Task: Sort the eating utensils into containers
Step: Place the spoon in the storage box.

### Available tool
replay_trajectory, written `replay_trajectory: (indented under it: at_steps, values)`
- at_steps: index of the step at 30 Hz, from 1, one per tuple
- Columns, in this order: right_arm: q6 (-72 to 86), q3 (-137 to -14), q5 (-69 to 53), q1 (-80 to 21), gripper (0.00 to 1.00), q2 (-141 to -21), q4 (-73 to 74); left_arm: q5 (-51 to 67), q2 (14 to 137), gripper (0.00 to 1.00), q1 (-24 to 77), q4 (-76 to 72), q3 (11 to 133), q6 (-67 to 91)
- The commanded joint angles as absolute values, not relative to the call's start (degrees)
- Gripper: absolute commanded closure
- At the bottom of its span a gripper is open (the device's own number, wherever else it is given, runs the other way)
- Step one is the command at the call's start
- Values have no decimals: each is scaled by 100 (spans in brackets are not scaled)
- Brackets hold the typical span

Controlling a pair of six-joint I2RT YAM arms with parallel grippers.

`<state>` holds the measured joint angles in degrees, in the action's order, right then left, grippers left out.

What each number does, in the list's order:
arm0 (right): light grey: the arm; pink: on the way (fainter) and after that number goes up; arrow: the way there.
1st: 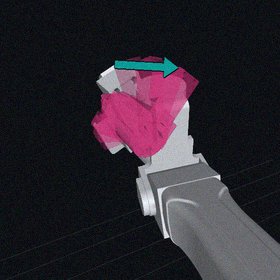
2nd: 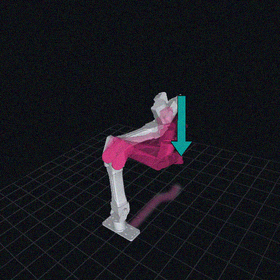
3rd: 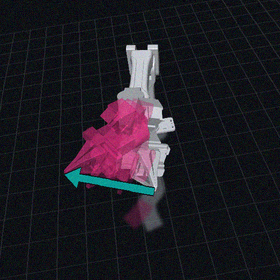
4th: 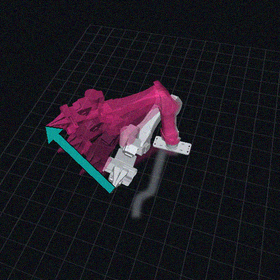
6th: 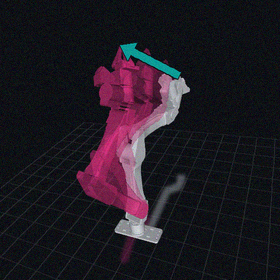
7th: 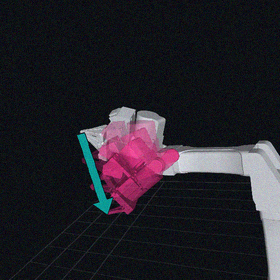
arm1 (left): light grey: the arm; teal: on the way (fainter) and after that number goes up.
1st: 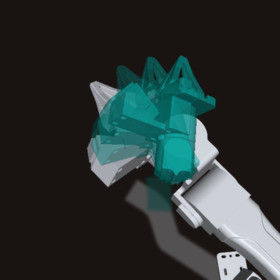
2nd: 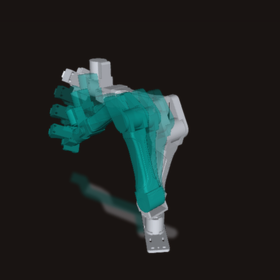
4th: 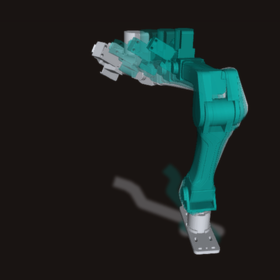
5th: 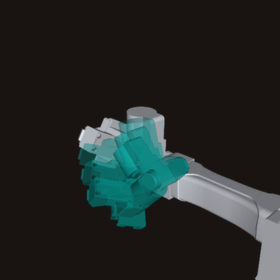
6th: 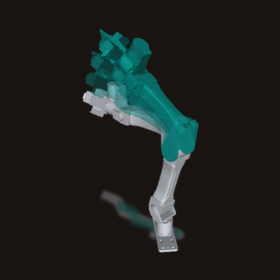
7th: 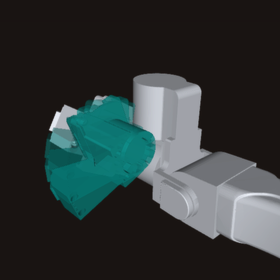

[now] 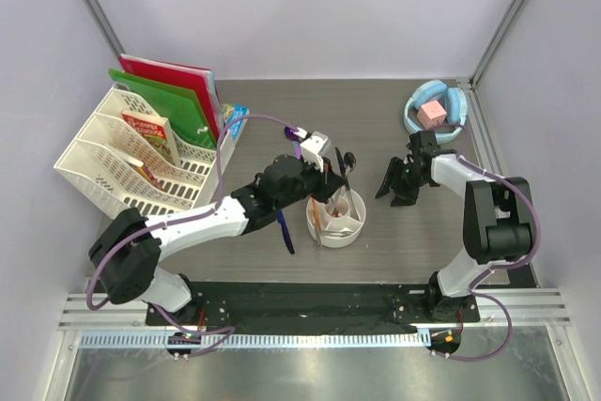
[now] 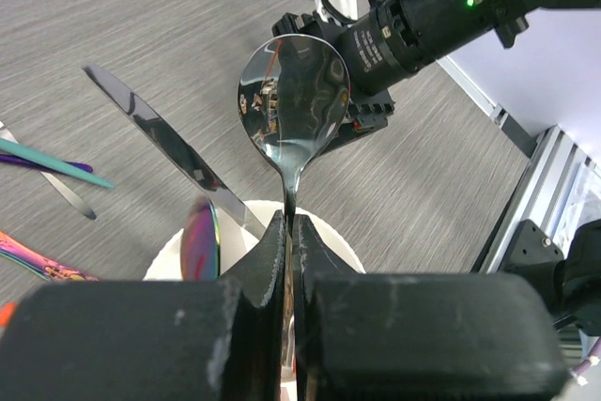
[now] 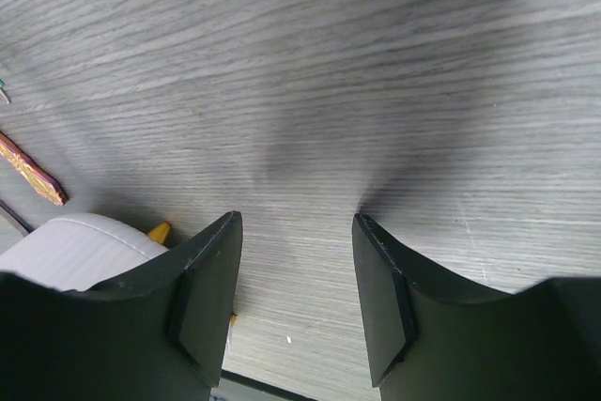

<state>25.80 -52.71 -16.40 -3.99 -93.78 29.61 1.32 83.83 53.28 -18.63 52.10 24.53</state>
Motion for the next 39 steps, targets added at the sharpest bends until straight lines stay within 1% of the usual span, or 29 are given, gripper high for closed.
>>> replay_trajectory:
  at_steps: [1,7,10,13,21,23,28,31,34,36,37,39]
  values:
    - [2566,-5203,-1635,-395,44,-9044,2821,-122,8393,100,5458,-2548,5063,2224]
    - [2540,-5150,-1600,-387,44,-8904,2821,-237,8481,100,5563,-2733,4852,2092]
    - [2549,-5168,-1608,-396,44,-8886,2830,-299,8508,96,5590,-2742,4773,2074]
    - [2566,-5194,-1643,-395,44,-8886,2821,-351,8543,95,5599,-2742,4676,2022]
    - [2584,-5177,-1644,-396,44,-8877,2804,-439,8570,81,5651,-2602,4641,2004]
    - [2575,-5159,-1626,-387,44,-8868,2795,-457,8526,81,5678,-2575,4649,1995]
    - [2610,-5115,-1617,-387,44,-8842,2812,-501,8210,71,5687,-2356,4763,2013]
    - [2610,-5124,-1608,-387,44,-8833,2874,-518,7746,70,5695,-1891,4991,2039]
    - [2654,-5142,-1600,-387,44,-8850,2962,-667,7131,73,5721,-1022,5439,2136]
    - [2742,-5159,-1617,-395,44,-8842,2997,-834,6743,73,5722,-459,5702,2214]
    - [2768,-5168,-1617,-387,44,-8850,2997,-948,6576,72,5722,-274,5800,2206]
    - [2891,-5185,-1600,-387,44,-8868,3041,-1615,6171,64,5730,226,6054,2110]
